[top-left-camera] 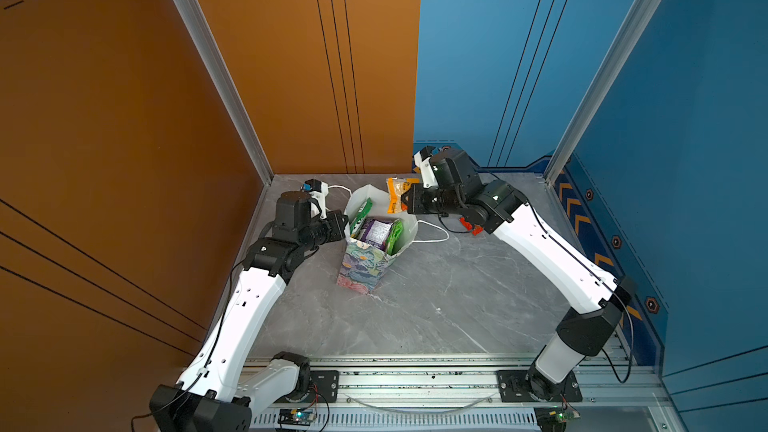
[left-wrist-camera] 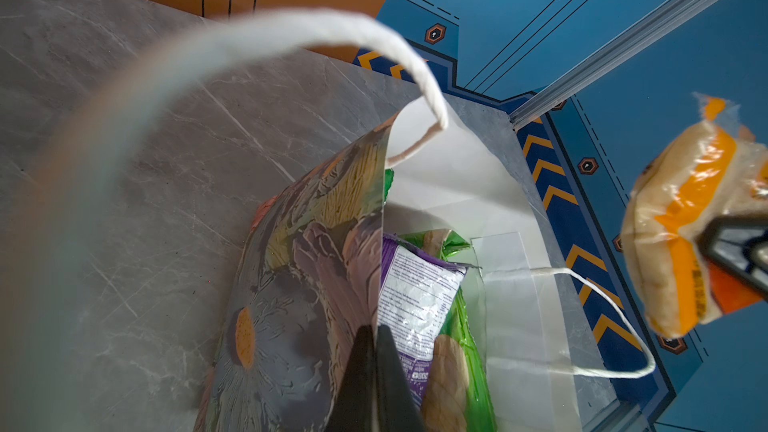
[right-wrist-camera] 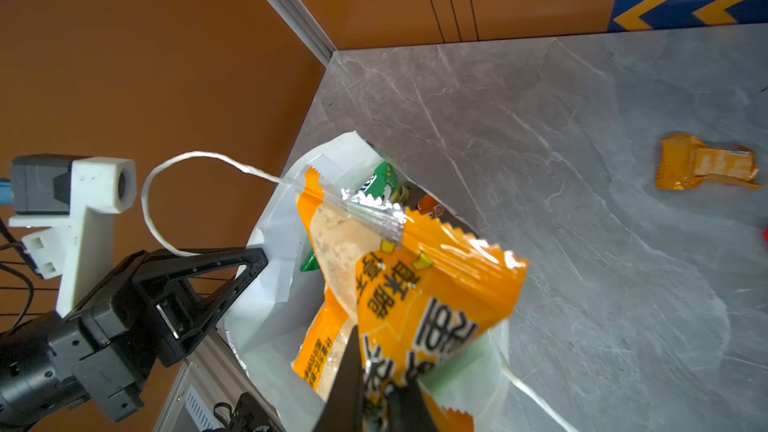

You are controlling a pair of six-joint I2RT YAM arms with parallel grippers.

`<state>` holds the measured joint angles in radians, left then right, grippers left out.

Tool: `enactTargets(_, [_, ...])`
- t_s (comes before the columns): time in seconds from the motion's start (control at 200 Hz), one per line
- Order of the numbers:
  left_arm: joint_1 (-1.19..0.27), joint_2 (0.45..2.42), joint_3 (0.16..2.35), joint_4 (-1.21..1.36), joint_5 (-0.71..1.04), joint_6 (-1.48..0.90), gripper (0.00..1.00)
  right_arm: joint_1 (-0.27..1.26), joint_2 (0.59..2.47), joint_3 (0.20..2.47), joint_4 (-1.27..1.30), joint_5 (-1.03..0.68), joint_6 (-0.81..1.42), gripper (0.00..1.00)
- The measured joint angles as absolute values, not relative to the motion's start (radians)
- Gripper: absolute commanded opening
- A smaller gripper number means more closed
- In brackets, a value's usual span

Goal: Place the snacks into the paper bag
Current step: 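Lift the yellow packet and carry it over the paper bag opening, then lower the yellow packet into the paper bag with the right gripper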

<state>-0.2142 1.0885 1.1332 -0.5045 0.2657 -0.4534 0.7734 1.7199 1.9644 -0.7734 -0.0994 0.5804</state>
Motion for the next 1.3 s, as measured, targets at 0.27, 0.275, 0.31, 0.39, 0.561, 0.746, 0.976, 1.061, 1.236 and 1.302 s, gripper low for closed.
enactTargets(0.27, [-0.214, 1.089, 1.133, -0.505, 0.266, -0.453, 0.00, 0.827, 1.856, 2.042, -0.776, -0.101, 0.580, 0.10])
enactTargets(0.275, [-0.214, 1.089, 1.133, -0.505, 0.266, -0.454, 0.00, 0.827, 1.857, 2.043, -0.776, -0.101, 0.580, 0.10])
enactTargets(0.31, [-0.214, 1.089, 1.133, -0.505, 0.266, -0.453, 0.00, 0.827, 1.870, 2.045, -0.776, -0.100, 0.580, 0.10])
enactTargets(0.39, [-0.214, 1.089, 1.133, -0.505, 0.266, -0.453, 0.00, 0.826, 1.894, 2.051, -0.778, -0.100, 0.580, 0.10])
enactTargets(0.561, [-0.214, 1.089, 1.133, -0.505, 0.266, -0.454, 0.00, 0.826, 1.910, 2.053, -0.778, -0.100, 0.581, 0.10])
enactTargets(0.746, [-0.214, 1.089, 1.133, -0.505, 0.266, -0.454, 0.00, 0.826, 1.916, 2.061, -0.779, -0.086, 0.581, 0.11])
enactTargets(0.976, [-0.214, 1.089, 1.133, -0.505, 0.266, -0.455, 0.00, 0.823, 1.971, 2.094, -0.794, -0.058, 0.581, 0.12])
enactTargets(1.061, [-0.214, 1.089, 1.133, -0.505, 0.266, -0.457, 0.00, 0.821, 1.991, 2.100, -0.806, -0.049, 0.581, 0.13])
enactTargets(1.236, [-0.214, 1.089, 1.133, -0.505, 0.266, -0.460, 0.00, 0.819, 2.010, 2.108, -0.826, -0.043, 0.582, 0.21])
enactTargets(1.302, [-0.214, 1.089, 1.133, -0.505, 0.266, -0.460, 0.00, 0.819, 2.012, 2.113, -0.838, -0.040, 0.584, 0.24])
